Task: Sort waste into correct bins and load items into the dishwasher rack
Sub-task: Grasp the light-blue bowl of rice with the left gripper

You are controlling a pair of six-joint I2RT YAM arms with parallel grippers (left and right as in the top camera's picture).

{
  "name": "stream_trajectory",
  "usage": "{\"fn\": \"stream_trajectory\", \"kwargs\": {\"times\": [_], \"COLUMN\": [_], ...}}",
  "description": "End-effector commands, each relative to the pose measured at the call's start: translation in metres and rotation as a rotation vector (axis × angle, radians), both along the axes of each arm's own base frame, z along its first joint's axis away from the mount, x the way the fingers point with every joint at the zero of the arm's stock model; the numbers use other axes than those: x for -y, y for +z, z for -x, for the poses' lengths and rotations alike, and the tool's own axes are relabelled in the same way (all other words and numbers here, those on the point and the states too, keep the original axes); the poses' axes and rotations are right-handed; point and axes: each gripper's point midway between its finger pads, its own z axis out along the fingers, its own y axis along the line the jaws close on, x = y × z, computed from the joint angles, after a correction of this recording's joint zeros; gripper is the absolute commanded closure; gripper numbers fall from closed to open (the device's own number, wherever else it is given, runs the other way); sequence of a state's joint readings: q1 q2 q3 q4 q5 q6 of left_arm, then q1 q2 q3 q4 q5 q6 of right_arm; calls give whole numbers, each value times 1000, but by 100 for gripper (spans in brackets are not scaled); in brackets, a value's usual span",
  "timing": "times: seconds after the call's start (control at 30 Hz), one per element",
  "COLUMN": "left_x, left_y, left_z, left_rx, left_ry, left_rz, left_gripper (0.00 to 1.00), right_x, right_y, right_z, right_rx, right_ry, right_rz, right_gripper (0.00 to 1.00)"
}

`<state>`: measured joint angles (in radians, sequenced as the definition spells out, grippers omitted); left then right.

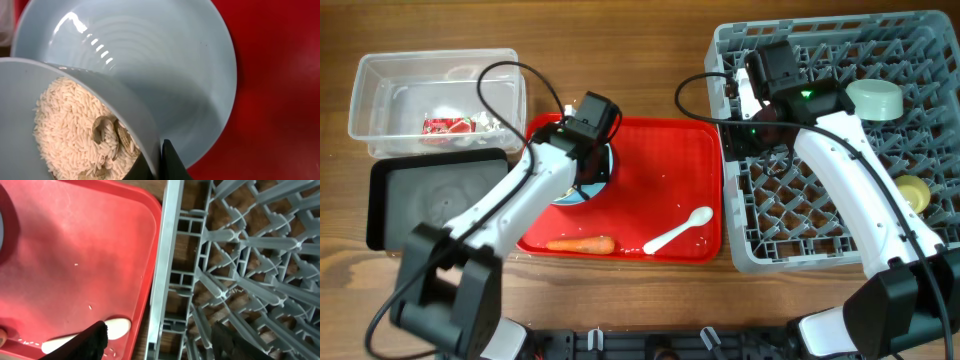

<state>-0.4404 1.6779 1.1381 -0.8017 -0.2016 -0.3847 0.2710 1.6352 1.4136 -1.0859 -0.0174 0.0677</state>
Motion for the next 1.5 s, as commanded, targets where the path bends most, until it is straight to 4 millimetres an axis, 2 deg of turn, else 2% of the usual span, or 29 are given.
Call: {"fn": "stream_trajectory", "kwargs": {"times": [0.0,0.1,0.13,0.23,0.3,0.4,0.5,0.6,0.73,0.83,0.9,1.0,1.13,1.3,1.47], "left_x": [-26,-55,-76,-109,-139,-174,-195,-207,-198,-203,-202,-207,-218,-225,-226], "left_y": [46,71,78,77,79,82,82,72,62,59,63,81,95,87,94], "left_z": [0,5,6,7,7,10,8,6,-3,-5,-4,-1,8,22,21], "left_rx": [98,129,135,100,108,136,168,156,137,144,169,268,398,465,496], "left_ry": [111,203,276,370,445,498,531,560,492,504,461,397,384,434,427], "left_rz": [39,116,159,286,367,432,516,546,762,905,1019,1238,1402,1460,1498], "left_gripper": [96,96,96,96,96,96,96,96,96,96,96,96,96,96,96], "right_x": [5,17,26,49,60,61,61,61,61,61,61,61,61,61,61], "right_y": [3,17,25,37,39,39,39,39,38,38,38,38,38,38,38], "right_z": [1,0,-1,2,4,4,4,4,5,5,5,5,5,5,5], "right_rx": [7,48,71,92,91,91,90,89,87,87,87,87,87,87,87], "right_ry": [-22,-57,-84,-148,-179,-180,-180,-178,-177,-177,-177,-178,-177,-177,-177], "right_rz": [12,1,-4,-7,-5,-5,-4,-4,-2,-3,-3,-3,-2,-3,-3], "right_gripper": [32,32,32,32,32,32,32,32,32,32,32,32,32,31,32]}}
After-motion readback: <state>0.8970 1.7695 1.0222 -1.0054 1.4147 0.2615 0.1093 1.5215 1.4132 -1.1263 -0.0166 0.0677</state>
